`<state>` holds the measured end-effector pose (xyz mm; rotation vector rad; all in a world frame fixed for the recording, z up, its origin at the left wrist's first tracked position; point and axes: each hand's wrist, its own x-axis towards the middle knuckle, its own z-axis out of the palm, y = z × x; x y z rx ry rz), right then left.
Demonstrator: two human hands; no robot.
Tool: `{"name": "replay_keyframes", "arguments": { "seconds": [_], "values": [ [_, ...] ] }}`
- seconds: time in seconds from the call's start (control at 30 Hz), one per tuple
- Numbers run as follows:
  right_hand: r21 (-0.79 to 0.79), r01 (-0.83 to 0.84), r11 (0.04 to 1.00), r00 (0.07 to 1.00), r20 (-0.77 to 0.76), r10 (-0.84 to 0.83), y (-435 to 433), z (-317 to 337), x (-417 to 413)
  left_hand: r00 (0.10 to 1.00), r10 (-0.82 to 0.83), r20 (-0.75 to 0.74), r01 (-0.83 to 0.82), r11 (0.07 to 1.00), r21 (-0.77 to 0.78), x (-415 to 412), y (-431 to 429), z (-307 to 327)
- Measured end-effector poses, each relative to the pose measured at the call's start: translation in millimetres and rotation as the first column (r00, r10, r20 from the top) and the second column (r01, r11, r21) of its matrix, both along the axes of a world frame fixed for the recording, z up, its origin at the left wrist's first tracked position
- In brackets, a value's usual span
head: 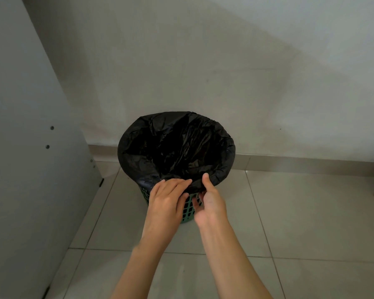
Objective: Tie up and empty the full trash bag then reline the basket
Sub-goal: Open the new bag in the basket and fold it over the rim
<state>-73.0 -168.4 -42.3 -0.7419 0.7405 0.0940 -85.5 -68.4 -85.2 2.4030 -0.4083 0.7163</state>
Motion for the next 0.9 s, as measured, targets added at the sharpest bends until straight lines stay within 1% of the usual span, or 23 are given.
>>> {"name": "replay_keyframes", "arguments": {
  "seconds": [0.1, 0.2, 0.3, 0.37, 0.4, 0.43, 0.47, 0.5, 0.53, 0.57, 0.6, 0.63, 0.67, 0.7, 0.73, 0.77, 0.8, 0.83, 0.87, 0.9],
  "values": [
    [-0.061, -0.016, 0.998, 0.999, 0.032, 0.018, -5.5, -0.5, 0.4, 0.997, 0.026, 0.069, -0.031, 0.997, 0.065, -3.8, -0.1, 4.5],
    [-0.134, -0.002, 0.991, 0.999, 0.054, 0.009, -14.7, 2.8, 4.9, 0.981, 0.16, 0.108, -0.174, 0.976, 0.131, -6.1, 11.5, 11.6],
    [-0.223, 0.012, 0.975, 0.997, 0.072, 0.004, -18.2, 1.6, 6.5, 0.965, 0.259, 0.042, -0.262, 0.95, 0.169, -5.1, 22.1, 12.0],
    [-0.362, 0.041, 0.931, 0.995, 0.104, -0.003, -14.8, -5.0, 0.5, 0.968, 0.251, -0.008, -0.246, 0.956, 0.158, -6.4, 18.0, 11.1],
    [-0.482, 0.073, 0.873, 0.992, 0.128, -0.013, -12.7, -9.9, -4.6, 0.973, 0.229, -0.025, -0.224, 0.966, 0.126, -6.7, 14.2, 11.1],
    [-0.627, 0.117, 0.77, 0.984, 0.176, -0.006, -10.6, -14.6, -10.6, 0.98, 0.194, -0.036, -0.191, 0.979, 0.074, -6.9, 10.4, 12.1],
    [-0.762, 0.173, 0.624, 0.97, 0.241, 0.025, -8.3, -18.1, -17.7, 0.988, 0.149, -0.035, -0.149, 0.989, -0.004, -6.8, 8.0, 14.2],
    [-0.856, 0.239, 0.459, 0.947, 0.309, 0.083, -6.6, -22.6, -23.9, 0.994, 0.104, -0.022, -0.106, 0.989, -0.101, -6.8, 7.9, 17.2],
    [-0.901, 0.303, 0.311, 0.917, 0.364, 0.16, -5.0, -26.0, -28.7, 0.996, 0.086, 0.001, -0.084, 0.975, -0.204, -7.6, 9.5, 22.1],
    [-0.92, 0.345, 0.188, 0.89, 0.384, 0.245, -4.2, -30.9, -30.9, 0.994, 0.111, 0.019, -0.1, 0.947, -0.306, -8.3, 13.1, 26.5],
    [-0.928, 0.366, 0.074, 0.869, 0.369, 0.329, -3.1, -35.0, -32.2, 0.984, 0.176, 0.008, -0.158, 0.899, -0.409, -9.7, 17.4, 31.5],
    [-0.926, 0.375, -0.037, 0.853, 0.329, 0.405, -2.2, -39.5, -31.9, 0.965, 0.26, -0.046, -0.245, 0.818, -0.519, -10.9, 22.6, 35.4],
    [-0.916, 0.379, -0.132, 0.84, 0.28, 0.466, -1.2, -43.5, -30.7, 0.934, 0.327, -0.145, -0.341, 0.693, -0.635, -11.4, 28.5, 37.2],
    [-0.904, 0.383, -0.188, 0.827, 0.245, 0.505, -0.7, -46.3, -28.7, 0.894, 0.358, -0.268, -0.43, 0.525, -0.734, -11.0, 33.7, 36.8],
    [-0.897, 0.388, -0.21, 0.82, 0.233, 0.522, -1.0, -47.9, -26.4, 0.852, 0.342, -0.397, -0.504, 0.332, -0.797, -9.9, 38.4, 35.6],
    [-0.895, 0.393, -0.209, 0.817, 0.236, 0.525, -2.0, -49.3, -23.6, 0.815, 0.268, -0.513, -0.559, 0.136, -0.818, -8.3, 42.7, 32.8],
    [-0.897, 0.393, -0.202, 0.819, 0.242, 0.52, -3.4, -49.5, -21.1, 0.787, 0.14, -0.6, -0.602, -0.033, -0.798, -6.5, 46.2, 28.8],
    [-0.9, 0.389, -0.198, 0.824, 0.243, 0.512, -5.7, -49.1, -19.4, 0.763, -0.008, -0.646, -0.64, -0.149, -0.754, -5.3, 48.0, 24.1],
    [-0.904, 0.382, -0.19, 0.83, 0.245, 0.501, -8.7, -47.9, -17.5, 0.739, -0.144, -0.658, -0.672, -0.207, -0.711, -5.6, 48.0, 19.8],
    [-0.909, 0.378, -0.174, 0.836, 0.255, 0.486, -12.9, -46.5, -15.2, 0.72, -0.253, -0.646, -0.693, -0.218, -0.687, -6.3, 46.9, 15.1]
  ]
}}
